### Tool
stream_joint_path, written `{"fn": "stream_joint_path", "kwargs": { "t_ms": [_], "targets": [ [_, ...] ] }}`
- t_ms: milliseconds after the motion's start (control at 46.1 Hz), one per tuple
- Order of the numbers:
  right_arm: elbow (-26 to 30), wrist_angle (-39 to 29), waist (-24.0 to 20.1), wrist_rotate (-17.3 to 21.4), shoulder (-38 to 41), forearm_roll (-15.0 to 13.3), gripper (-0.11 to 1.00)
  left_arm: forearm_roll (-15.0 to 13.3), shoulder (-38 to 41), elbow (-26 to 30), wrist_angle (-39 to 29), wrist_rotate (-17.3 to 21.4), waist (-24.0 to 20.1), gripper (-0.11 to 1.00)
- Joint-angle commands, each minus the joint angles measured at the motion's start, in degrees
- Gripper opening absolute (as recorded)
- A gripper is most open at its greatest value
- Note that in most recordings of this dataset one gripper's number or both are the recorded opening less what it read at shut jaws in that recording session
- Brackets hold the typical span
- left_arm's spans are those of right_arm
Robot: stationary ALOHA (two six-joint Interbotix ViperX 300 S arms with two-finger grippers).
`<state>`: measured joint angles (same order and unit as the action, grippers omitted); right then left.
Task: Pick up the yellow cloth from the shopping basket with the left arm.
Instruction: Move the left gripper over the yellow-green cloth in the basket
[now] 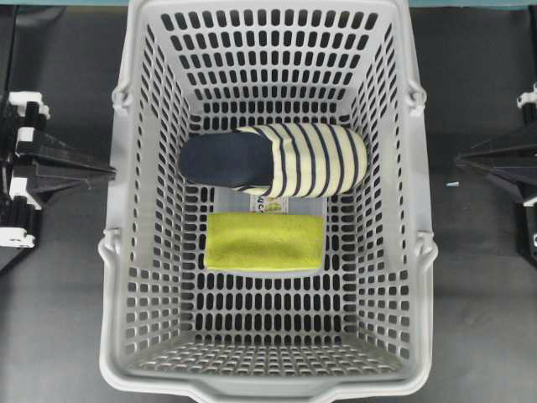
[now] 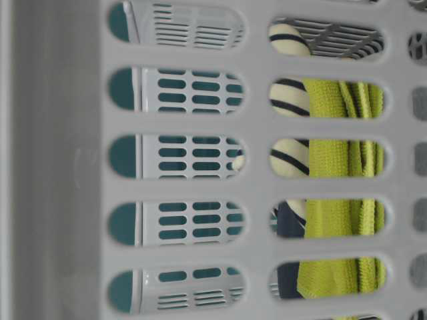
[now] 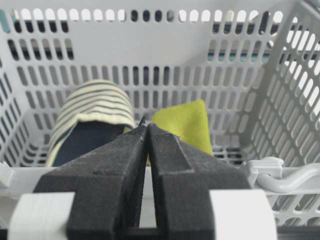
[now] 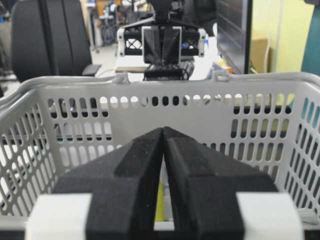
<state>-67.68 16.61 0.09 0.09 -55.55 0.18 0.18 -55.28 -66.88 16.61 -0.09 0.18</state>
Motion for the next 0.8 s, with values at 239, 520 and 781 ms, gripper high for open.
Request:
{"fn": "stream_joint_path", "kwargs": {
  "t_ms": [239,520,781],
  "targets": [
    [1.1,-1.1,-0.3,1.8,0.4,0.6,0.0,2.4,5.1,19.6,-24.7,-0.8,1.4,0.0],
    [2.4,-5.4,-0.2,2.2,0.4,0.6,0.0,2.4,18.6,35.1,-43.9,-0.7,3.9,0.0],
    [3.5,-10.6,0.3,2.2,0.1,0.6,0.0,2.5,32.3,46.7,-55.1,-0.2,4.2,0.0]
  ]
}}
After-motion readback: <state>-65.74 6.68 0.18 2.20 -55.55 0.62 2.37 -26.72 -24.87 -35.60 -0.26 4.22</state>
